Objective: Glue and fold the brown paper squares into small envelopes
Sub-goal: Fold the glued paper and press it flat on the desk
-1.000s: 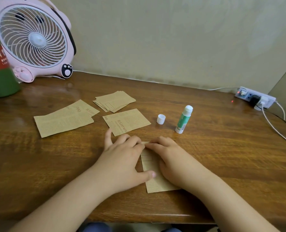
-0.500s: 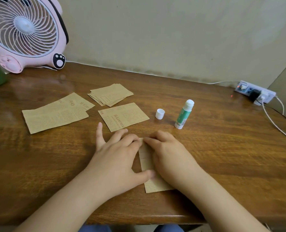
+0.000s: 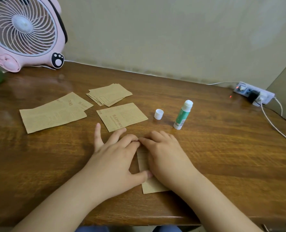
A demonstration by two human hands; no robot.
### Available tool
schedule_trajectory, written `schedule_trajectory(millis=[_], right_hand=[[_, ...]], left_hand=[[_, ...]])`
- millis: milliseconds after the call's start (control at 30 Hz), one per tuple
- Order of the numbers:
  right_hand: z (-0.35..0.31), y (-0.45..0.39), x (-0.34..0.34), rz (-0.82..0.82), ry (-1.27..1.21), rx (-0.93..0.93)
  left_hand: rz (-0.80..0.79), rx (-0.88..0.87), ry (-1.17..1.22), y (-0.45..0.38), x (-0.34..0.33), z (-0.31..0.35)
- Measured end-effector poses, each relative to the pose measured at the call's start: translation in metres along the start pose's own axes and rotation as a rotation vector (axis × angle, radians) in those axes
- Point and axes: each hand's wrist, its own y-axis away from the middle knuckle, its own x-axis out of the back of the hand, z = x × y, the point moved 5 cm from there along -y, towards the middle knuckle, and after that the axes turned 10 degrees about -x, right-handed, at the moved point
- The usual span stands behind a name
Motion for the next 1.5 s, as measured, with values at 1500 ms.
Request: schedule_trajectory(millis=[1500], right_hand=[[0.031,0.023,0.007,-0.129,-0.157,-0.105]], left_hand=[[0.321,0.02,-0.103,0.009,-0.001,0.004]])
